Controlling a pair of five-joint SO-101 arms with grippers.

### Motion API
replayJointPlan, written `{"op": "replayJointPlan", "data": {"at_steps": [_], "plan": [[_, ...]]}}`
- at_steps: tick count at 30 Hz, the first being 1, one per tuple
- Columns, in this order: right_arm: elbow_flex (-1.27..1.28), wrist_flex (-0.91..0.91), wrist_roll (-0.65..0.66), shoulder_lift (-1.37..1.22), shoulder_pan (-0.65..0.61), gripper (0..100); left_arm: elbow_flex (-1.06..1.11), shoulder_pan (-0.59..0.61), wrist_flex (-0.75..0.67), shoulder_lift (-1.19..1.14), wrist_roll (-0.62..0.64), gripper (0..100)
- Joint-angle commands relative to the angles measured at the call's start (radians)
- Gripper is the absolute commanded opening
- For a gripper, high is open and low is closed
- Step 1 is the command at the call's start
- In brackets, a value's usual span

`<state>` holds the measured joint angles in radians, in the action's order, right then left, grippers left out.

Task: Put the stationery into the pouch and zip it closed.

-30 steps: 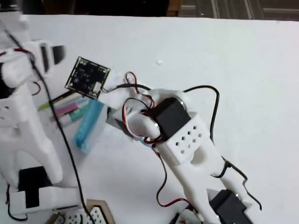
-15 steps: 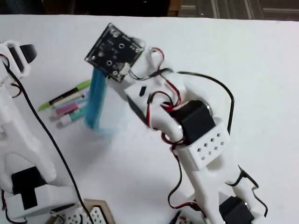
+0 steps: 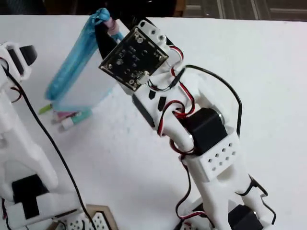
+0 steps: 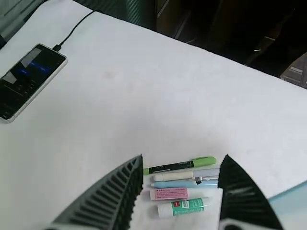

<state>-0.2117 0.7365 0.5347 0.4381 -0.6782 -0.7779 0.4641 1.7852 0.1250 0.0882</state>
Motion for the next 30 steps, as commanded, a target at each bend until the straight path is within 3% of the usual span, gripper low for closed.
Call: {"op": "replayJointPlan", "data": {"at_steps": [1, 7, 19, 30], "plan": [[-0.049, 0.002, -0.011, 0.033, 0.001, 1.7, -0.034, 0.002, 0.003, 0.081, 0.006, 26], [-0.043, 0.018, -0.011, 0.028, 0.002, 1.7, 0.008, 0.004, 0.003, 0.176, 0.008, 26], [-0.043, 0.2, -0.011, 0.027, 0.002, 1.7, 0.499, 0.004, -0.015, 0.731, 0.005, 26], [-0.041, 0.484, -0.011, 0.025, -0.012, 1.7, 0.772, 0.004, -0.081, 1.122, 0.005, 27]]}}
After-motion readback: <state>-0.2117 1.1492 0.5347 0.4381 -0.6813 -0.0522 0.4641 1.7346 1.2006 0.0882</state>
